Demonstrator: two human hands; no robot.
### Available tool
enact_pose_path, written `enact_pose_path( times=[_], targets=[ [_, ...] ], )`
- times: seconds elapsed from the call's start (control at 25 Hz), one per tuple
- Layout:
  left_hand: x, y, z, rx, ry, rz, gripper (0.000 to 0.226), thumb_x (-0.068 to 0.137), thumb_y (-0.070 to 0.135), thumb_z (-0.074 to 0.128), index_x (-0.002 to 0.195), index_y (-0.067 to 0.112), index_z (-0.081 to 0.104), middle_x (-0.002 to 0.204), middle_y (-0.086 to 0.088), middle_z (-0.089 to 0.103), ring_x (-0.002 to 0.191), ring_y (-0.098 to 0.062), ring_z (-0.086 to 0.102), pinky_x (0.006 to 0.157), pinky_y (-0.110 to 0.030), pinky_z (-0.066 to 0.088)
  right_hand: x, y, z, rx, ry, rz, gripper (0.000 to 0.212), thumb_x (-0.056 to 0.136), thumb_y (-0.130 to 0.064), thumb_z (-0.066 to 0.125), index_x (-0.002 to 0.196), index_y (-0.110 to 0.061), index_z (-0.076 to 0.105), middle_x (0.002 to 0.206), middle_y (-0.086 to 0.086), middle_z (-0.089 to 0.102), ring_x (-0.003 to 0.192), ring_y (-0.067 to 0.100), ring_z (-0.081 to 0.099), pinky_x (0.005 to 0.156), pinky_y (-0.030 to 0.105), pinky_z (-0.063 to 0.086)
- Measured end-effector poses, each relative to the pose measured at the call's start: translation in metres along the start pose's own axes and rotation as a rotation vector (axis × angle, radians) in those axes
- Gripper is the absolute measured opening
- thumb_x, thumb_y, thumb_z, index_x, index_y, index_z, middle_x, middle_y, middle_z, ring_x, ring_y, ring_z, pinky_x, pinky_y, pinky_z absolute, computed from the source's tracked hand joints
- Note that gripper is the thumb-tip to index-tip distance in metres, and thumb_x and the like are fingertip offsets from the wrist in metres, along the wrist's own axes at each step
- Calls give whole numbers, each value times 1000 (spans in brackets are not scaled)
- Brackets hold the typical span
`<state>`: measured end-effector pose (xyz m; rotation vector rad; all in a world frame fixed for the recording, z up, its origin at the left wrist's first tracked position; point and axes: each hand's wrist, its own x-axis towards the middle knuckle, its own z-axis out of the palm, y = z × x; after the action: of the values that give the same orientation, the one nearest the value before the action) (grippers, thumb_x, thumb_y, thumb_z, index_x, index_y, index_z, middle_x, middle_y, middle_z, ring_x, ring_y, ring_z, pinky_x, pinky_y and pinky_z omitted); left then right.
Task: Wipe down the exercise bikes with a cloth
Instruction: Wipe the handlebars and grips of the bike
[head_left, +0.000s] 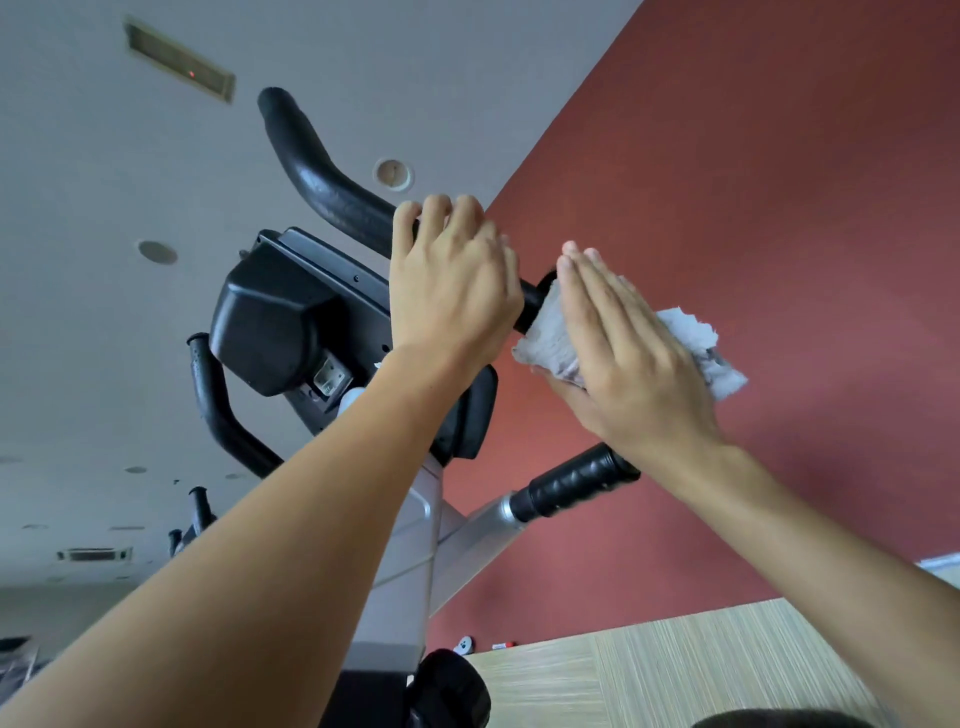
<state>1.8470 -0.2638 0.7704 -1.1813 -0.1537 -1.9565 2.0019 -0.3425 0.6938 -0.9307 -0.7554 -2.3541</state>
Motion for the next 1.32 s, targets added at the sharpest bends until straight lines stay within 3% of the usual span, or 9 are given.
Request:
enact_pose_path(
  times=[0.08,0.28,0.56,0.72,0.8,1.0,1.08,1.2,1.32],
  targets=[
    [2,-3,0,0,-12,30,51,101,27,24,90,11,71,101,-4,65,102,-29,53,103,-41,27,-27,5,3,54,57,98,73,103,-31,60,154,9,26,162,23,27,152,31,29,119,44,36],
    [0,-1,-2,-12,0,12,45,100,25,29,82,12,68,91,-1,62,100,-29,53,110,-47,28,-70,5,11,170,68,282,76,106,-35,53,154,12,18,164,26,19,155,35,18,124,46,27],
    [-4,12,-1,-70,22,-33,46,103,29,23,91,15,65,94,-1,64,101,-28,55,113,-46,28,-27,6,2,-31,24,68,78,99,-26,66,156,6,24,165,20,24,154,30,22,123,47,29],
    [-10,25,-1,-199,-43,-39,55,102,35,13,100,22,67,102,7,68,110,-18,55,116,-42,13,-52,6,7,165,93,199,68,103,-24,55,154,9,25,163,21,25,154,31,22,122,49,29],
    [-11,25,-2,-184,-60,3,58,102,36,12,103,24,68,105,9,69,114,-16,54,115,-42,12,-62,7,7,225,79,233,68,102,-19,59,153,11,25,163,22,25,155,32,20,122,50,28],
    [-9,25,-2,-367,-33,-35,50,105,33,20,109,24,69,110,12,70,117,-11,54,111,-44,16,-11,15,-6,205,-107,16,76,98,-27,64,156,4,25,166,17,21,156,26,16,126,44,22],
    [-9,31,-1,-335,-3,-65,50,104,33,19,106,23,68,108,11,70,114,-12,55,110,-43,17,-2,13,-4,198,-76,-2,76,99,-28,64,156,4,26,166,16,21,156,25,16,125,43,23],
    [-15,35,0,-315,-2,-40,49,104,32,19,106,20,67,108,9,68,114,-15,55,112,-45,17,-30,3,2,276,57,196,77,99,-23,65,156,7,22,166,19,20,156,28,17,126,43,21],
    [-26,30,2,-356,-11,96,43,107,29,26,120,18,66,121,8,66,123,-16,51,116,-48,13,-67,-10,11,337,113,435,79,96,-13,63,156,9,16,167,22,14,156,31,14,125,47,22]
  ],
)
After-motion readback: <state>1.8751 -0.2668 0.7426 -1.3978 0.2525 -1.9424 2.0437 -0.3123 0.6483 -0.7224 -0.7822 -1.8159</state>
